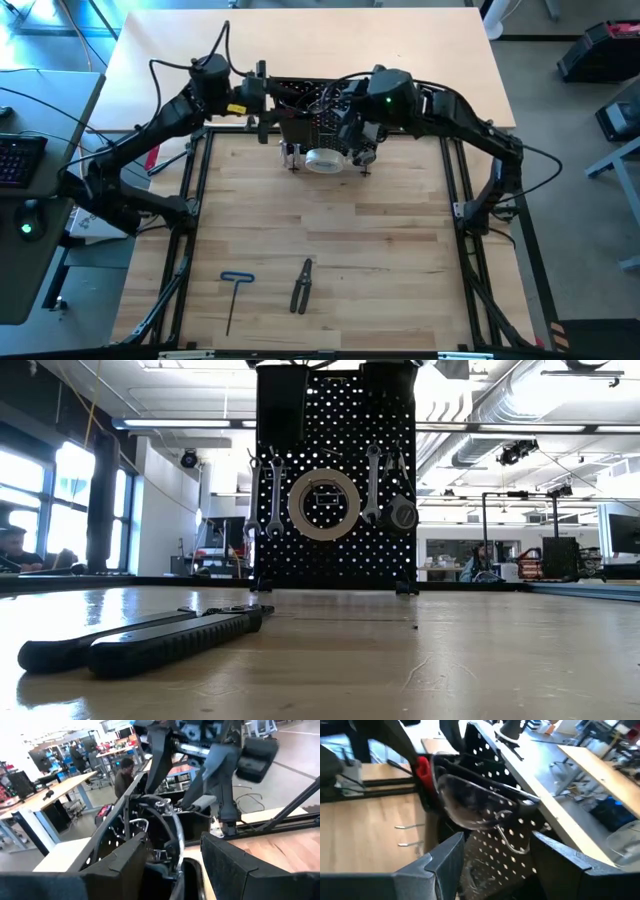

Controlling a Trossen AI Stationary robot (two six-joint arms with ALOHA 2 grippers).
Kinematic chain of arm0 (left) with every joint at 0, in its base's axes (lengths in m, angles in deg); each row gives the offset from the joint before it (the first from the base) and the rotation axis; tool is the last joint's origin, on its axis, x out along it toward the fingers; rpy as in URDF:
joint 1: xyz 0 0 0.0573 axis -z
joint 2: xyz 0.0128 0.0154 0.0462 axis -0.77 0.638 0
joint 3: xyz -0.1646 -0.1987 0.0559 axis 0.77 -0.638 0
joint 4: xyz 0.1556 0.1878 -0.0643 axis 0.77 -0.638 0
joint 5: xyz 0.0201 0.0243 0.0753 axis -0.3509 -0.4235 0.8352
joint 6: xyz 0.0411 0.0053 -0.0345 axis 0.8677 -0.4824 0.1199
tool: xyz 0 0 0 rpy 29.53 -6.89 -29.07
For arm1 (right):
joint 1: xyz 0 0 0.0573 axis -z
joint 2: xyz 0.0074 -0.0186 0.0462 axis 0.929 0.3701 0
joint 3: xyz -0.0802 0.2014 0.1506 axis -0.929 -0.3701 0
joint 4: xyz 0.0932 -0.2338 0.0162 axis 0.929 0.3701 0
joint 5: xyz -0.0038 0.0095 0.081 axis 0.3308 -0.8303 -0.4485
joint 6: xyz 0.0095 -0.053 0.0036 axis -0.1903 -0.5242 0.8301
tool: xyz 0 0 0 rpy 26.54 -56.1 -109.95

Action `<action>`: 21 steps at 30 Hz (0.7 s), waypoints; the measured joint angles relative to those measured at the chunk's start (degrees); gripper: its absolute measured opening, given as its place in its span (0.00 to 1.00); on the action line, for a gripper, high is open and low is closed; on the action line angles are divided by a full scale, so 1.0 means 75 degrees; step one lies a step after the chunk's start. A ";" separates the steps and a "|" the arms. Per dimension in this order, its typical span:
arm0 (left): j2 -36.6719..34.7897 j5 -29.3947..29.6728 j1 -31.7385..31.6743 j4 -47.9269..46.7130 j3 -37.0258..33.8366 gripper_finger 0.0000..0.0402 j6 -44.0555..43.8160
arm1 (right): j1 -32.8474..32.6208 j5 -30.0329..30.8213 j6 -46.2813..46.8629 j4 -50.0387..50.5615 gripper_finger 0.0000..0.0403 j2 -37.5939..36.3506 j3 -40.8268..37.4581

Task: Hang tools onto peg board
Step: Hang the transparent safety glasses on the pegboard bin

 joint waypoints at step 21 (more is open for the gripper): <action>0.0217 -0.0014 0.0151 0.0165 0.0006 0.45 0.0062 | 0.0173 -0.0708 -0.0367 -0.0635 0.54 0.0581 -0.0009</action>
